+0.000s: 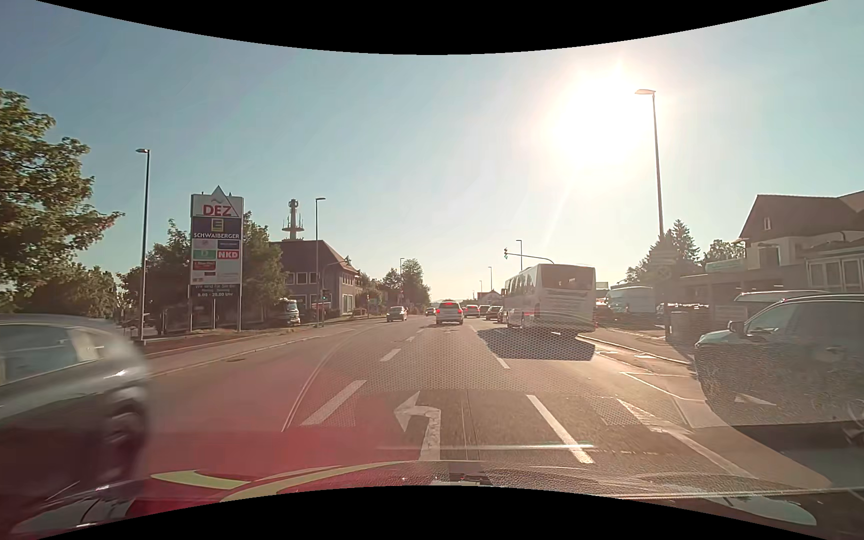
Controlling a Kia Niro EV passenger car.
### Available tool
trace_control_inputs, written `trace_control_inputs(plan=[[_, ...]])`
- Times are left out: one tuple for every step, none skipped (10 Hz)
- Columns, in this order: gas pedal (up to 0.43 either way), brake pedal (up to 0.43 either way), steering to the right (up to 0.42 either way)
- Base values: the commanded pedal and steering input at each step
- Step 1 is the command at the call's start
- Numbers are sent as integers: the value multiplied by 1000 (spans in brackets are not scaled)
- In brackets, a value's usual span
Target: Follow the waypoints while adhering to traffic rules and regulations
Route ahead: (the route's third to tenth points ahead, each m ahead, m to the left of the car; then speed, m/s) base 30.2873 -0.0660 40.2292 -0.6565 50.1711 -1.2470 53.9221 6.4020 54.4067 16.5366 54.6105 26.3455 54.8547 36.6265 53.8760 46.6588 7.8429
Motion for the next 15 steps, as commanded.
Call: trace_control_inputs(plan=[[0, 30, 9], [0, 30, 9], [0, 30, 9], [0, 30, 8], [0, 37, 8], [0, 37, 6], [0, 37, 5], [0, 43, 3], [0, 49, 0], [0, 55, -1], [0, 55, 0], [0, 67, -1], [0, 79, 0], [0, 91, 0], [0, 91, 0]])
